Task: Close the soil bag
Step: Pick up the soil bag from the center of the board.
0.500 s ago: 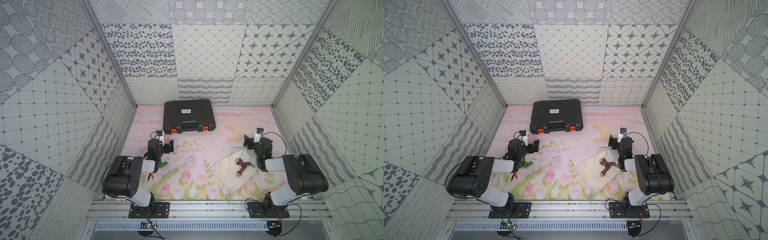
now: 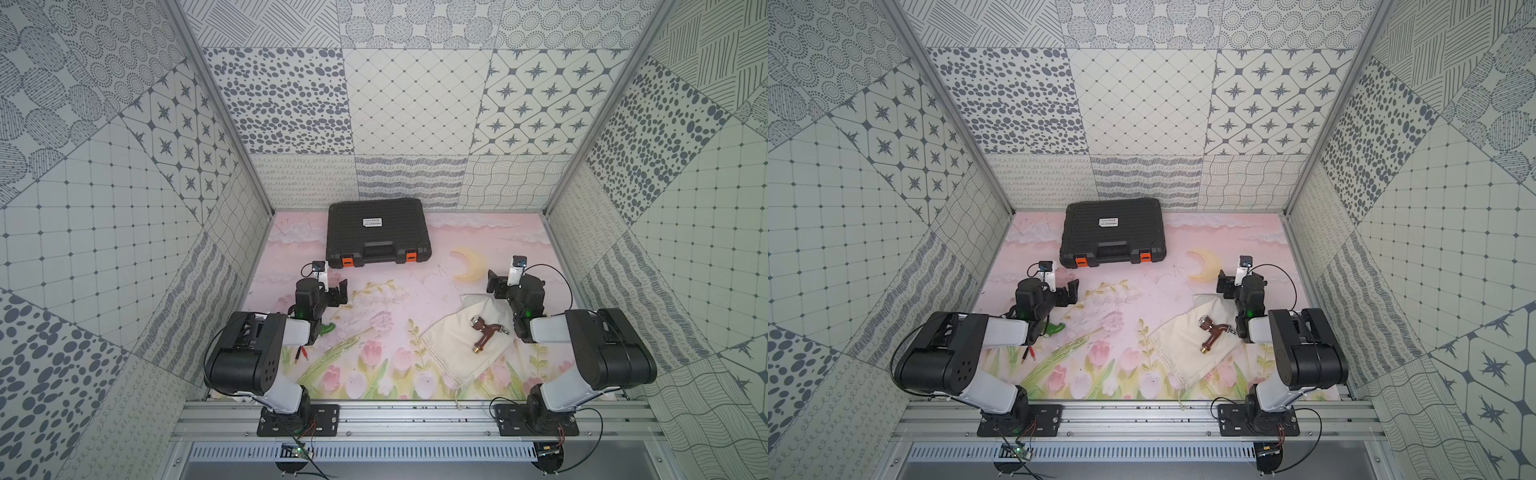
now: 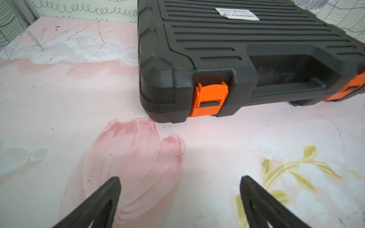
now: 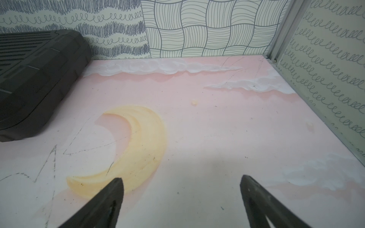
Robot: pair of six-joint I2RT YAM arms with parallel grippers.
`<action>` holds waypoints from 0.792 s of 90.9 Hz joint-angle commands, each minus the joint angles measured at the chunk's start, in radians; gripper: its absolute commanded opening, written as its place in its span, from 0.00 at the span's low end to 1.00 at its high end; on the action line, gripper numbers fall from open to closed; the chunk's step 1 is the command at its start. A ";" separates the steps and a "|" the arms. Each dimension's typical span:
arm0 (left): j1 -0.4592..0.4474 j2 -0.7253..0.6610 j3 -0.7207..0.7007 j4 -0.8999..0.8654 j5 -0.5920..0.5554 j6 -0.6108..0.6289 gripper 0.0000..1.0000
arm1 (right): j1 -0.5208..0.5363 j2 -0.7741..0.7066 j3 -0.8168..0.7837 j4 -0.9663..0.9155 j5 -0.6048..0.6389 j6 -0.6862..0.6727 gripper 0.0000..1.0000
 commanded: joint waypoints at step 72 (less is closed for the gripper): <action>-0.379 -0.549 0.194 -0.894 -0.035 -0.358 0.99 | 0.256 -0.452 0.384 -1.324 0.165 0.369 0.97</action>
